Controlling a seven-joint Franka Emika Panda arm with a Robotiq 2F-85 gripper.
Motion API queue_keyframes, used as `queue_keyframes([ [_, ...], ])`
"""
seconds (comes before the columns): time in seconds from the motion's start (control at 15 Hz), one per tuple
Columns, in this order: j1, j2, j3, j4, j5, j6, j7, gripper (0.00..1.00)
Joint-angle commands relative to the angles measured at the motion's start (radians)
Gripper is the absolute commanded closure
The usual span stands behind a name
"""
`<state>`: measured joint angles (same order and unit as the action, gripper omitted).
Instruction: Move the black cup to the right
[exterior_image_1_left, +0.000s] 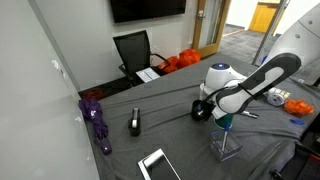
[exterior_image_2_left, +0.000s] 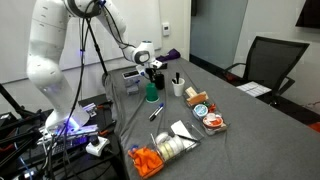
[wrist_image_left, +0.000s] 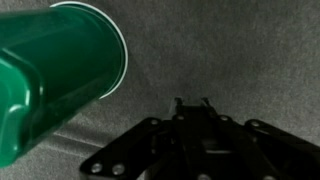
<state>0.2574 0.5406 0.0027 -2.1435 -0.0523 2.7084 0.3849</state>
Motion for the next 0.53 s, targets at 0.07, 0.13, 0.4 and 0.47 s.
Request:
queue_keyframes([
  [0.07,0.047,-0.087,-0.033,-0.059,-0.011,0.002,0.04,0.95],
  [0.13,0.052,-0.096,-0.035,-0.063,-0.012,0.003,0.046,0.95],
  [0.4,0.063,-0.132,-0.042,-0.082,-0.023,0.003,0.064,0.95],
  [0.47,0.067,-0.141,-0.045,-0.088,-0.027,-0.002,0.07,0.95],
])
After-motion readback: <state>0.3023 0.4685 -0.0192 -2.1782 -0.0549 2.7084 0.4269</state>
